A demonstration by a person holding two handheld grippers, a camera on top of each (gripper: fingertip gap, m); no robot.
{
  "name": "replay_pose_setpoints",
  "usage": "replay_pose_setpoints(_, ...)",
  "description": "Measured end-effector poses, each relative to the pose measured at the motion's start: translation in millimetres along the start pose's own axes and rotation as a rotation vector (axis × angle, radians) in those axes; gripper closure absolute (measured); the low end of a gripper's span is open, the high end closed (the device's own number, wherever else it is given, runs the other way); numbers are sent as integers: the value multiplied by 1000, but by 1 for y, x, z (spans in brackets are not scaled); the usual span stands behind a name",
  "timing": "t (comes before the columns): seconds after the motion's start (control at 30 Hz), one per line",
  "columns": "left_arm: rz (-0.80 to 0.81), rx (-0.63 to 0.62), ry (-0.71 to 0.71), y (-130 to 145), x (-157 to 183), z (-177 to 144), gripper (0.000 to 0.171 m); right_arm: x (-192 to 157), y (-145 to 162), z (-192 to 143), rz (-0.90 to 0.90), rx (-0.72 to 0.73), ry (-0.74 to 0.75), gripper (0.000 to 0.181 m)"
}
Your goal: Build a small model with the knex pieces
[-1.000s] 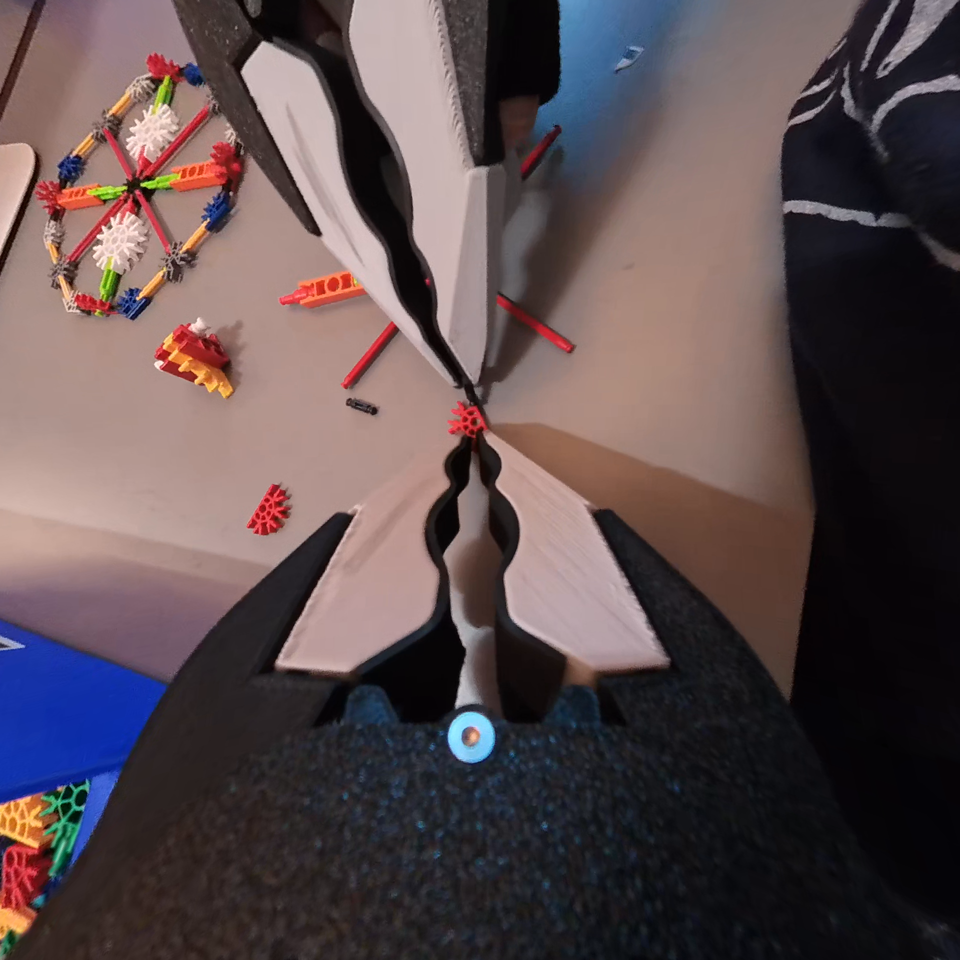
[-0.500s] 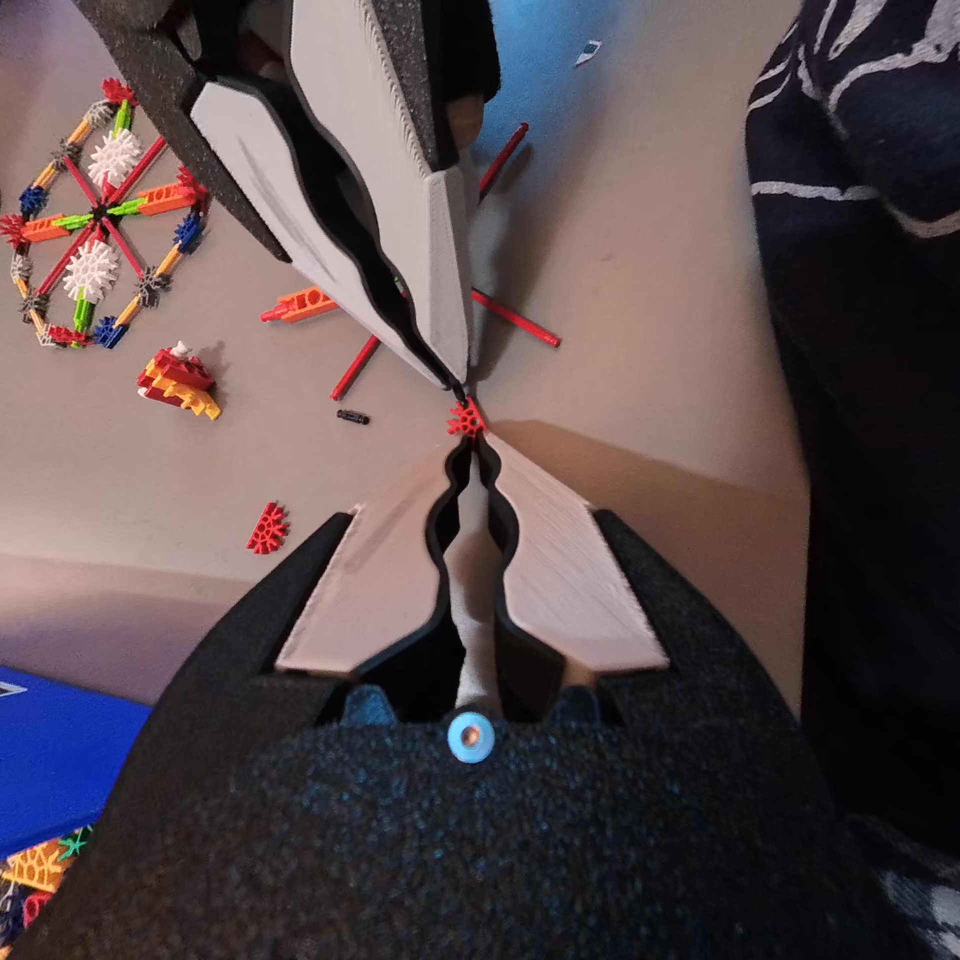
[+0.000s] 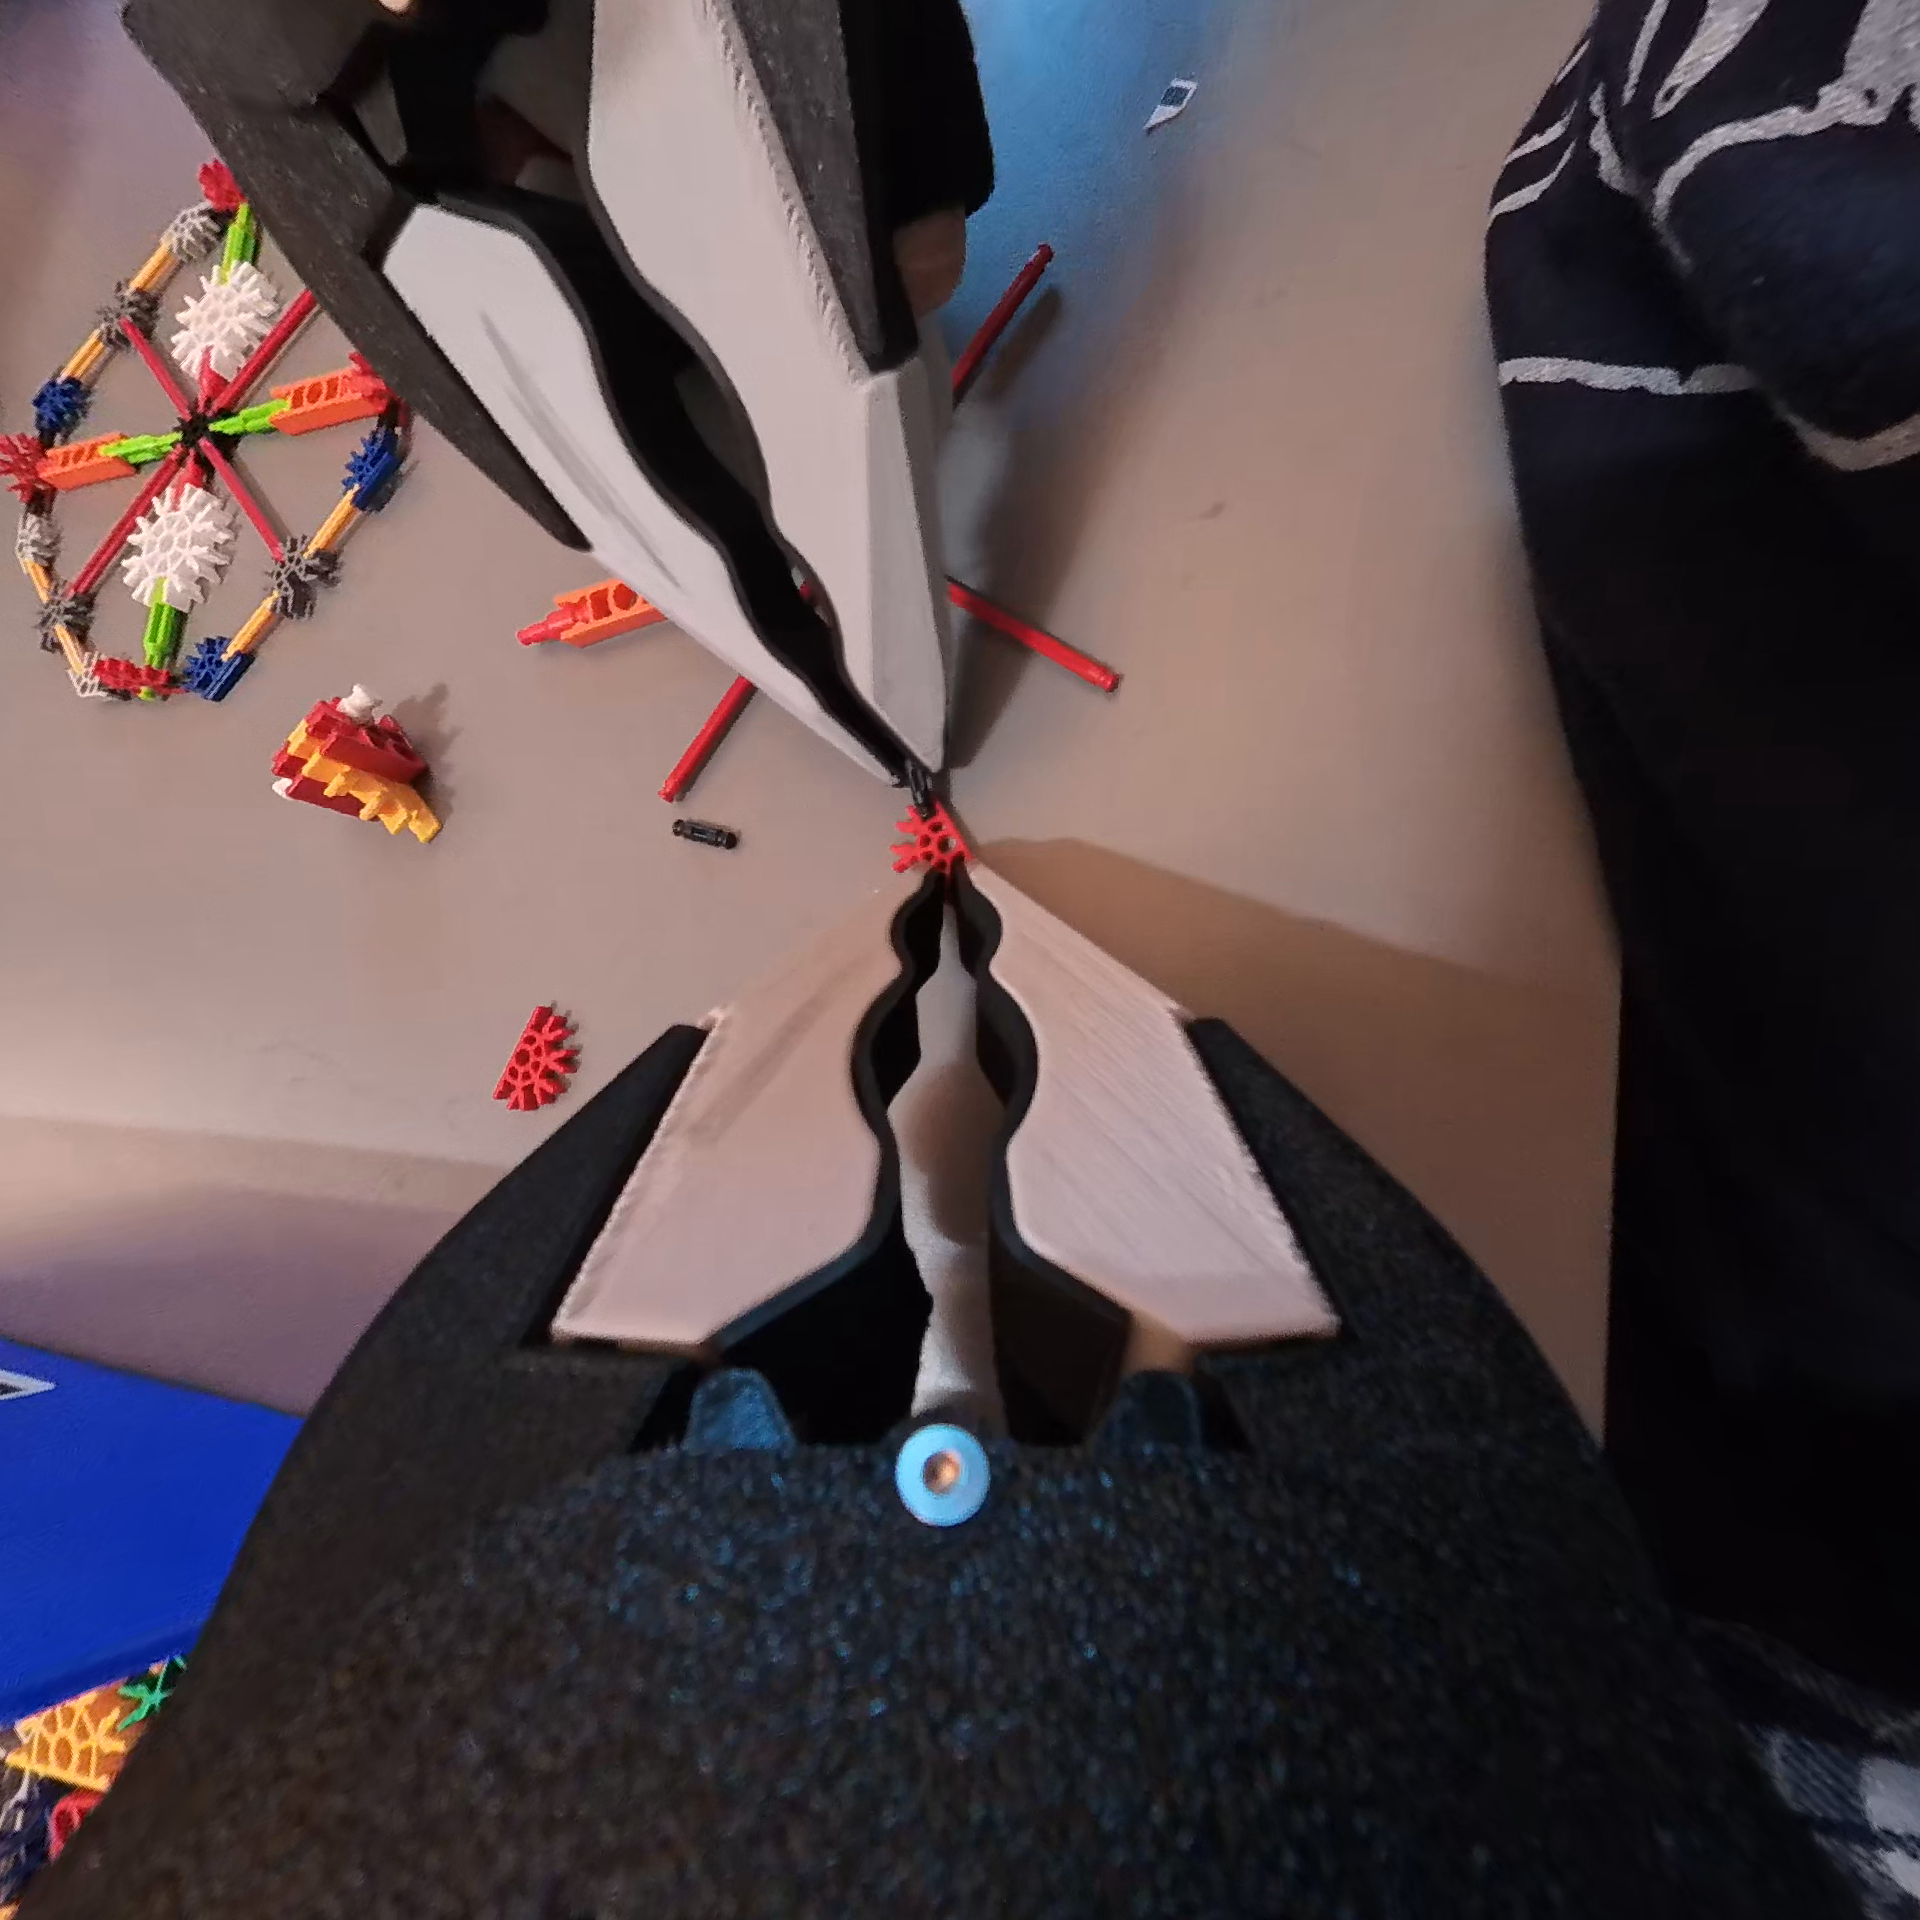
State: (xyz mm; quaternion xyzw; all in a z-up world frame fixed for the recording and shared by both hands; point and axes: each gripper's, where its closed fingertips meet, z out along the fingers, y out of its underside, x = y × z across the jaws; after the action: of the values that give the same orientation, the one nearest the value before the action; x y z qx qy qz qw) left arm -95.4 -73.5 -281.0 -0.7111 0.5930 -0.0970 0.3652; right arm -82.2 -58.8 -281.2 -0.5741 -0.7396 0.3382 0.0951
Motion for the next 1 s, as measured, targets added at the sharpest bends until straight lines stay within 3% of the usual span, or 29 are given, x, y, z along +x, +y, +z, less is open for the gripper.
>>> replay_pose_setpoints(0.37,8,-2,5,0,0,0,170,4,0,-3,-47,-42,49,172)
replay_pose_setpoints(1.0,30,-6,25,0,-1,0,170,2,1,0,-311,-205,99,180)
